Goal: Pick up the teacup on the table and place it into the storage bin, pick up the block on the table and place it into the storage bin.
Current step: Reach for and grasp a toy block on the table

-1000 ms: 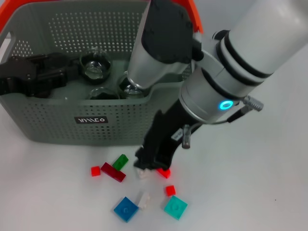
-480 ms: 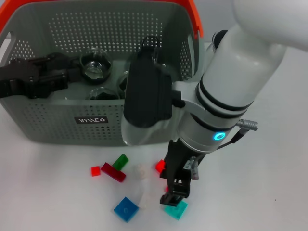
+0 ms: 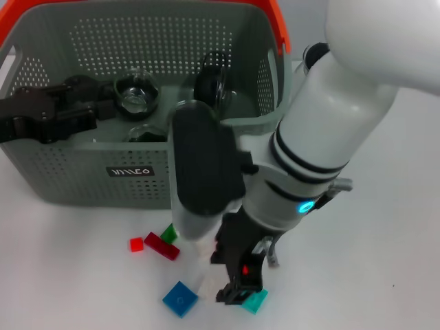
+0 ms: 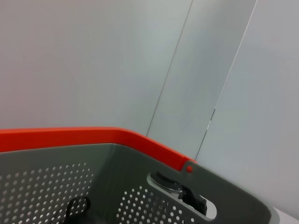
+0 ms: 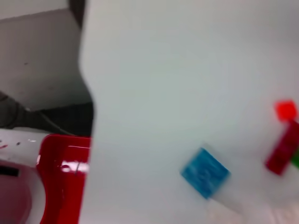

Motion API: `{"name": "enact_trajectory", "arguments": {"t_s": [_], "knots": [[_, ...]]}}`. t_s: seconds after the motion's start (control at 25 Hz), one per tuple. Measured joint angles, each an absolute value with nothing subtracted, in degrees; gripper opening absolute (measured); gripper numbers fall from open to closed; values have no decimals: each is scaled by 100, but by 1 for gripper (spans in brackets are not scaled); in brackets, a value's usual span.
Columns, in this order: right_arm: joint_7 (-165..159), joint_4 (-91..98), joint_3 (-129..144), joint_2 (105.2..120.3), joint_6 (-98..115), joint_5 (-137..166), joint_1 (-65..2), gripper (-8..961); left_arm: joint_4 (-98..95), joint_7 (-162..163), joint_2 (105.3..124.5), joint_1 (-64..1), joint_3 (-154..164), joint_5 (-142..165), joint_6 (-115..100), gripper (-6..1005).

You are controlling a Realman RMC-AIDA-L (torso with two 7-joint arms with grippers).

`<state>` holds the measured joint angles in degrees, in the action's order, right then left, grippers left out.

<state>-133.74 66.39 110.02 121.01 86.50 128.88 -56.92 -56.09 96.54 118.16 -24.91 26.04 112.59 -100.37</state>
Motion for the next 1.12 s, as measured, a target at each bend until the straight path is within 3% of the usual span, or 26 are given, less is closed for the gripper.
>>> {"name": "enact_trajectory", "arguments": {"t_s": [1.12], "knots": [[-13226, 5880, 11969, 12129, 6913, 12394, -5793, 558, -5508, 9597, 11810, -2540, 2593, 11218, -10001, 626]]}}
